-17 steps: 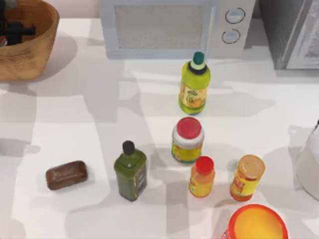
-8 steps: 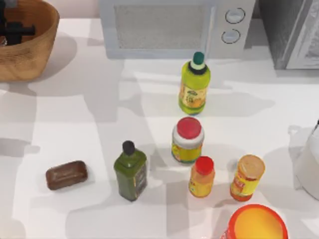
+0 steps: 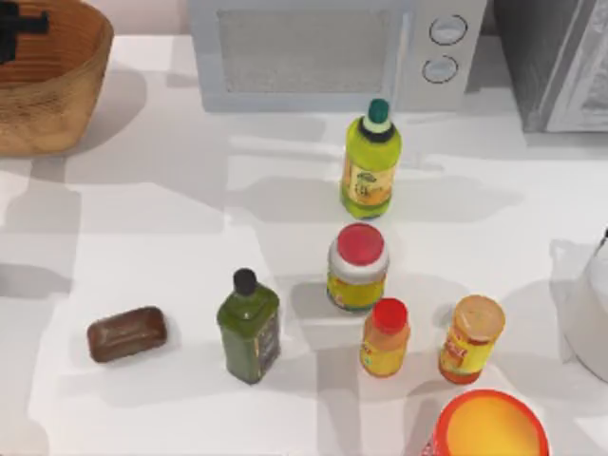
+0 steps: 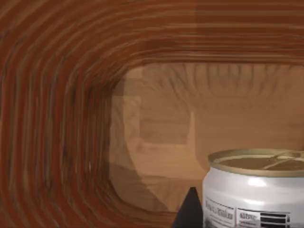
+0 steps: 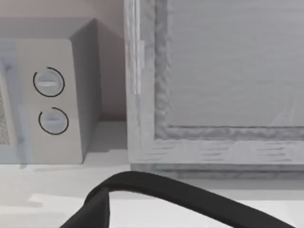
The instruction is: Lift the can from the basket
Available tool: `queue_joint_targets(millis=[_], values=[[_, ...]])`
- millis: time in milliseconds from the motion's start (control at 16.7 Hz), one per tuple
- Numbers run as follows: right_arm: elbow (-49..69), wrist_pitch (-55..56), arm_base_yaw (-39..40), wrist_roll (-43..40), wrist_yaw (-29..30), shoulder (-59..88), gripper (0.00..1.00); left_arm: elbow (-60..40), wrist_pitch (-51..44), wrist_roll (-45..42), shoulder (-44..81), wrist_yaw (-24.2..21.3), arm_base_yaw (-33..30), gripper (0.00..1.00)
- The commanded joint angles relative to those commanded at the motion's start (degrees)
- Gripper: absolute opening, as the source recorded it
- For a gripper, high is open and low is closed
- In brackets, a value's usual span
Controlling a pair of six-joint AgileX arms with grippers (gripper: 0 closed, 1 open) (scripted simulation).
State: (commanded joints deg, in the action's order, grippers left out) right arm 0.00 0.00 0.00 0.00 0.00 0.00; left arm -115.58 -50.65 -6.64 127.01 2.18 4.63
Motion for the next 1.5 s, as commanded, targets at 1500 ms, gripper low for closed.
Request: queue_joint_targets(millis=[1500], values=[[0.0, 0.0, 0.0, 0.0, 0.0, 0.0, 1.00, 115.6, 50.6, 6.6, -127.0, -2.2, -4.6, 0.00]])
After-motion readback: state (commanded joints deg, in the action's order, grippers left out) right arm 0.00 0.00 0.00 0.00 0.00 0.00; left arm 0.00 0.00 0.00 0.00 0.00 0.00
